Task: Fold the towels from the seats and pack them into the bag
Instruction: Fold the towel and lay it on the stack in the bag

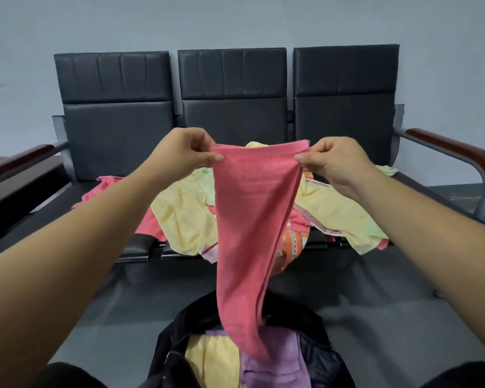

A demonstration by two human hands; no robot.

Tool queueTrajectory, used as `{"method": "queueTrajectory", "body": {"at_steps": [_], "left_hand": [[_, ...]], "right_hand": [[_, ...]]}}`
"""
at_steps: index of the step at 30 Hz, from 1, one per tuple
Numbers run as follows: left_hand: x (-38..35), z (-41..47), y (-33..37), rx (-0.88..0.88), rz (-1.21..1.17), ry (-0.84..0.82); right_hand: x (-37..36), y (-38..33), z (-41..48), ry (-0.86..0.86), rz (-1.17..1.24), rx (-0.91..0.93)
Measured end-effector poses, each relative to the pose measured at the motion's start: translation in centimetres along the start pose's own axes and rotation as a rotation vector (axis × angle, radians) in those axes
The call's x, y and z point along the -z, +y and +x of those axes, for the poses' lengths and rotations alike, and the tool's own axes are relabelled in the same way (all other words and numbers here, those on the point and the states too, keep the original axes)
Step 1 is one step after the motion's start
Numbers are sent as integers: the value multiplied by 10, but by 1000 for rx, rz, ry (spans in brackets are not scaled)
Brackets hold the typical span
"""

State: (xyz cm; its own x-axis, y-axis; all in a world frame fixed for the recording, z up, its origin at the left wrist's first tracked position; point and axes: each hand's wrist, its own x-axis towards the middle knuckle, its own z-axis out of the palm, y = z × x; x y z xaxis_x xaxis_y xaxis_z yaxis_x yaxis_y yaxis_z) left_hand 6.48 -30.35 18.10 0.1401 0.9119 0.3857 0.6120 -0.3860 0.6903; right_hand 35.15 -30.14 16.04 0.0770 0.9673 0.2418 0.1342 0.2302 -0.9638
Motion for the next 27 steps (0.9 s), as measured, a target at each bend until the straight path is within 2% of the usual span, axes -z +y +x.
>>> {"method": "queueTrajectory", "body": {"at_steps": [6, 10, 16, 23, 27], "left_hand": [[-2, -3, -1, -29, -49, 150], [-4, -2, -3, 24, -45, 102], [-12, 0, -17, 73, -356, -35], [-25, 4, -22, 111, -352, 36], [-30, 1, -25, 109, -404, -41]], "right_hand": [[-8, 5, 4, 1, 50, 42], [-12, 3, 9, -17, 55, 30], [-15, 8, 15, 8, 124, -49], [-21, 13, 10, -103, 205, -67], [-26, 11, -2, -357, 190, -17]]}}
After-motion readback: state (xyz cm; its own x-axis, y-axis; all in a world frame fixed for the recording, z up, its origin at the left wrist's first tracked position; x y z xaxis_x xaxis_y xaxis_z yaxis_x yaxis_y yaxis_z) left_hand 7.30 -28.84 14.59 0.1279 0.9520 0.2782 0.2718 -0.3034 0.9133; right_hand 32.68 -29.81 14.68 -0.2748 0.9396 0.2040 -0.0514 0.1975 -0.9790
